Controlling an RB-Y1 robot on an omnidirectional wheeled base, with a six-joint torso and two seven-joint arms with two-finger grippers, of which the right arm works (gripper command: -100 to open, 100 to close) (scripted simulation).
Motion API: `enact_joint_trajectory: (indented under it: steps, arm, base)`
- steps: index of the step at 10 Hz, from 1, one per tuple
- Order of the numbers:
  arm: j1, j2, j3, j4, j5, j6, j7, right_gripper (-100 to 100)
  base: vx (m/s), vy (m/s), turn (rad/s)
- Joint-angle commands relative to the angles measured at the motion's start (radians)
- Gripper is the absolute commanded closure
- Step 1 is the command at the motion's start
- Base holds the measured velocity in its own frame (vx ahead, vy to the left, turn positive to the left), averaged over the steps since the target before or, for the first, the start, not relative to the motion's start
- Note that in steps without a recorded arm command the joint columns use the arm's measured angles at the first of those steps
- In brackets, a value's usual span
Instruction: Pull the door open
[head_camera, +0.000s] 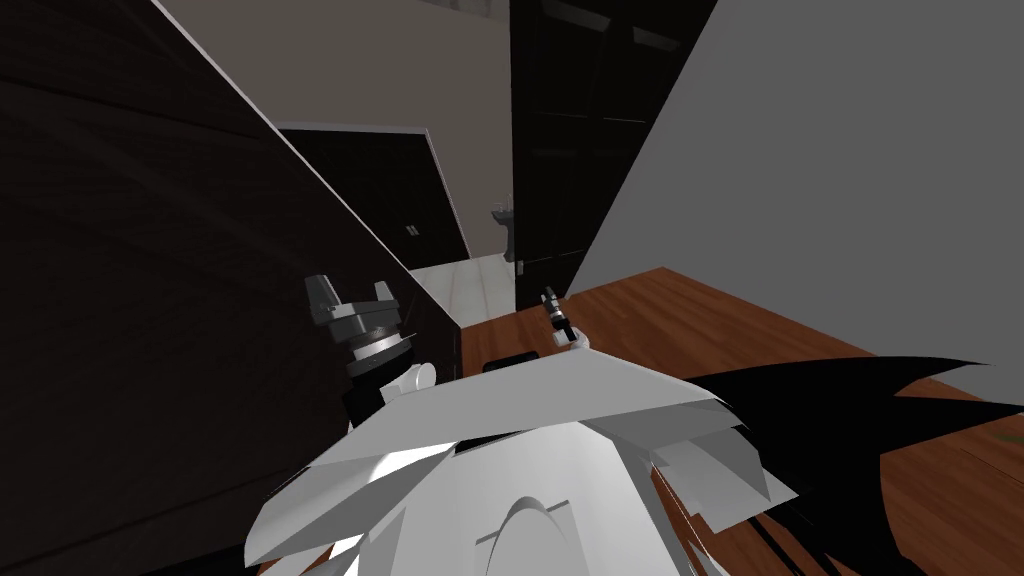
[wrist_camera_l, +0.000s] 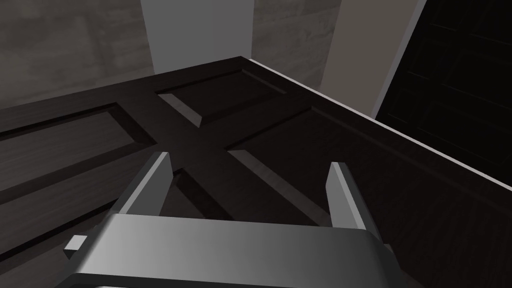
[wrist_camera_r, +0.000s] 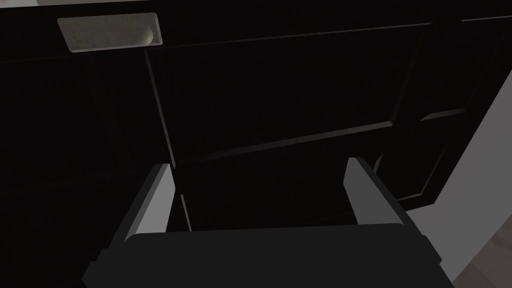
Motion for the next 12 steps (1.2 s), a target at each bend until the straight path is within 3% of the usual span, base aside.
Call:
enact_joint_trajectory:
  steps: [1,3,11,12]
  arm:
    - [-0.02,-0.009,-0.001,0.05,-0.007,-0.012,-0.007,-100]
    - [-0.033,-0.013,-0.001,0.088,-0.011,-0.022,-0.01,-100]
    - [-0.134,-0.047,-0.004,0.351,-0.044,-0.091,-0.036,-100]
    - [-0.134,-0.047,-0.004,0.351,-0.044,-0.091,-0.036,-100]
  base:
    - [0.106,0.009,0.098]
    - [0.094,-0.005,0.068]
    - [0.097,0.003,0.082]
    - [0.071,-0.006,0.027]
